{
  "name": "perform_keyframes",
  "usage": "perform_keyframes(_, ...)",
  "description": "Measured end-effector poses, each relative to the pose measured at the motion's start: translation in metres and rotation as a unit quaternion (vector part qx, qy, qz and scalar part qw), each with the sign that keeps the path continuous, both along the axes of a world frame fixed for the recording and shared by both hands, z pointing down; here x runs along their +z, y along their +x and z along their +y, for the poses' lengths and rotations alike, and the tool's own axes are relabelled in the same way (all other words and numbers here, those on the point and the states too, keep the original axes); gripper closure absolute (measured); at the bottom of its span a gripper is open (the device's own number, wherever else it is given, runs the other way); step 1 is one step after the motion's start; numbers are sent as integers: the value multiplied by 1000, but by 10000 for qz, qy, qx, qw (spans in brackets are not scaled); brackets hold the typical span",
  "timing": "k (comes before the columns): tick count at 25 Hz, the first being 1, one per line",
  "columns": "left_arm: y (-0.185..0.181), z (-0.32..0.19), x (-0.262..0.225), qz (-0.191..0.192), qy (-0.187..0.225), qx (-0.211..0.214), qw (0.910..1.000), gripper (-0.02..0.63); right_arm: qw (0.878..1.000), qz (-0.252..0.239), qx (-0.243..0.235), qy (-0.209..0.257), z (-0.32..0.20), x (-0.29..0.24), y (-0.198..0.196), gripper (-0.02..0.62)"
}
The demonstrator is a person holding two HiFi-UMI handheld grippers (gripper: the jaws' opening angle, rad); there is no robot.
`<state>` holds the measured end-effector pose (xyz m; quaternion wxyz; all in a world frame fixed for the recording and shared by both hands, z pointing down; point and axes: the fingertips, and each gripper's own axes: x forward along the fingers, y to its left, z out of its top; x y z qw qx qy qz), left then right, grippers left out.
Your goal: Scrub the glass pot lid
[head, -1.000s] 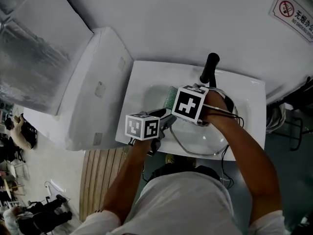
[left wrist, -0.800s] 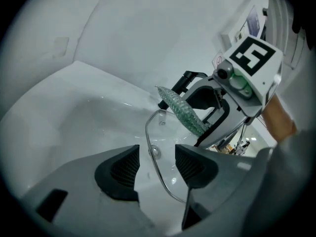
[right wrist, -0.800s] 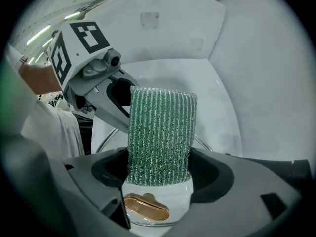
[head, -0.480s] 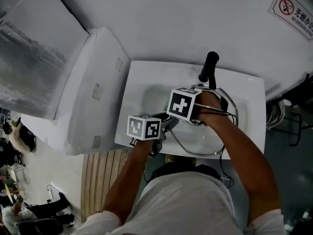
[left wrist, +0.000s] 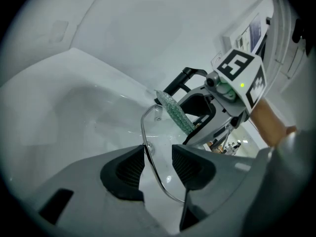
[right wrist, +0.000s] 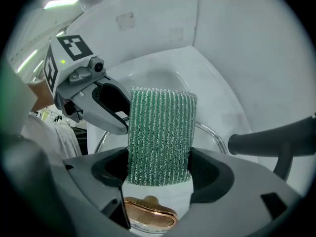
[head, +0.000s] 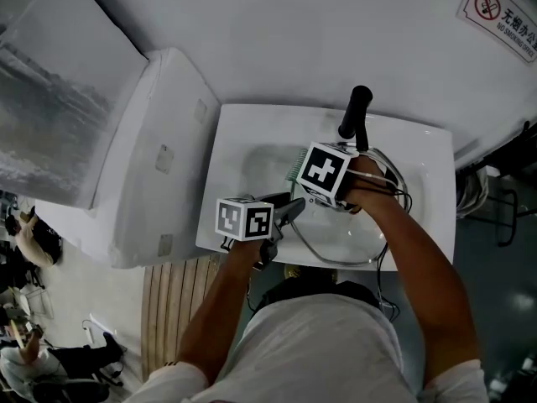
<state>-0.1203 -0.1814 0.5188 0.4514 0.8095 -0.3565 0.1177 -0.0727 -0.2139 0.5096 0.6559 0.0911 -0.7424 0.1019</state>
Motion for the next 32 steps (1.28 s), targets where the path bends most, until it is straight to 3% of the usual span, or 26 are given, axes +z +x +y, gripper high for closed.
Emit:
perform_keyframes(13,0,0,-1,17,29,32,10000,422,9918,-654,1055,312,-5,-12,24,247)
perform_keyframes(19,1,1,0,-3,29,63,10000,423,9803,-1024,1640,400,-11,-17,38,247)
perform_keyframes(32,2,1,0,-38,-8,-8,10000,434,9760,-1125,1713,735,-31,-24,56,247)
